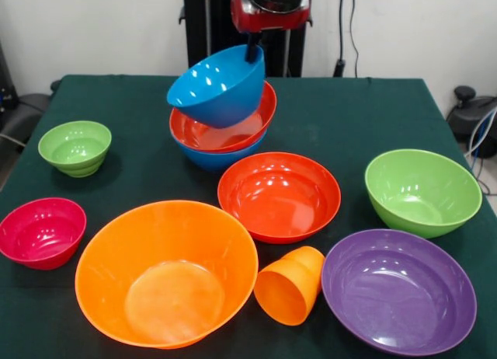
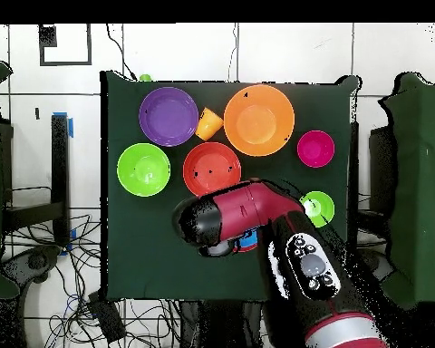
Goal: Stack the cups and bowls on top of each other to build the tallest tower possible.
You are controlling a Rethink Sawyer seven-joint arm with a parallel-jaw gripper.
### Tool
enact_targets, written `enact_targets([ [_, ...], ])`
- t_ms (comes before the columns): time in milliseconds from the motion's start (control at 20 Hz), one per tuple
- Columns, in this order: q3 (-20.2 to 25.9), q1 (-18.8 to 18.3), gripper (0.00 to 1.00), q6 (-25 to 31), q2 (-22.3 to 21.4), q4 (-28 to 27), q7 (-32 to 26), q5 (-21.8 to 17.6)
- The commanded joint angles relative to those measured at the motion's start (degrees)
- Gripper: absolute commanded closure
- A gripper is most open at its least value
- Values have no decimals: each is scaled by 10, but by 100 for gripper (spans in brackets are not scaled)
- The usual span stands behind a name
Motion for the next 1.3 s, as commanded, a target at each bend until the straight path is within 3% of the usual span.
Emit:
enact_targets([
  [50, -30, 24, 100, -79, 30, 37, 111, 17],
  [700, -92, 53, 100, -151, 46, 83, 77, -54],
  [1200, -111, 66, 100, -172, 47, 97, 48, -52],
  [1250, -110, 65, 0, -175, 46, 100, 42, -50],
  [1300, -111, 63, 0, -178, 47, 104, 39, -48],
])
